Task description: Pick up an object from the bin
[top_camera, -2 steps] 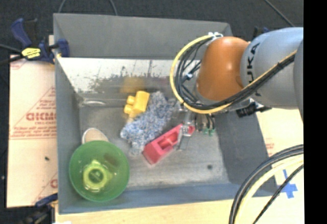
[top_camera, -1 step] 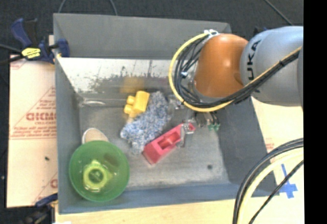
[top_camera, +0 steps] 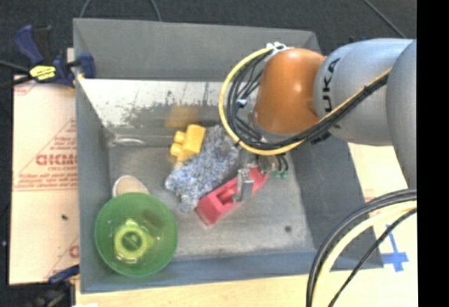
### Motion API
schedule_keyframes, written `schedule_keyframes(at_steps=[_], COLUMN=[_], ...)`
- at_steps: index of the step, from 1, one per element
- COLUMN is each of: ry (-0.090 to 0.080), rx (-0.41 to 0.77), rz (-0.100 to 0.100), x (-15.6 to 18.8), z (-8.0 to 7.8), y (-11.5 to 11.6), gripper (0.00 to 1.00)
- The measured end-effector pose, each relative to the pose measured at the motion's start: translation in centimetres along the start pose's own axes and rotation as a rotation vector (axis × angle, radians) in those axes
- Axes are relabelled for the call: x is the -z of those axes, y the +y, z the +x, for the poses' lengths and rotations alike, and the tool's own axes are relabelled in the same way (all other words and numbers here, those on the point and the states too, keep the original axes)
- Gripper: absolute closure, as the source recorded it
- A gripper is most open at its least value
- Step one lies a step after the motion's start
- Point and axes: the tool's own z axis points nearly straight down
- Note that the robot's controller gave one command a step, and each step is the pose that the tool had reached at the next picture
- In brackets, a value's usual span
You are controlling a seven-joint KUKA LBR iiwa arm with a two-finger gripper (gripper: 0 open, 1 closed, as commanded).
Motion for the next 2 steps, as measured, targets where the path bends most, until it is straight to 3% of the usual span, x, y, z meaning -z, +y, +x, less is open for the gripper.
schedule_keyframes(at_steps=[1, 2], ry=[-0.003, -0.008], rx=[0.012, 0.248], rz=[0.001, 0.002], x=[0.0, 3.1], z=[-0.2, 1.3], y=[0.0, 0.0], gripper=[0.00, 0.00])
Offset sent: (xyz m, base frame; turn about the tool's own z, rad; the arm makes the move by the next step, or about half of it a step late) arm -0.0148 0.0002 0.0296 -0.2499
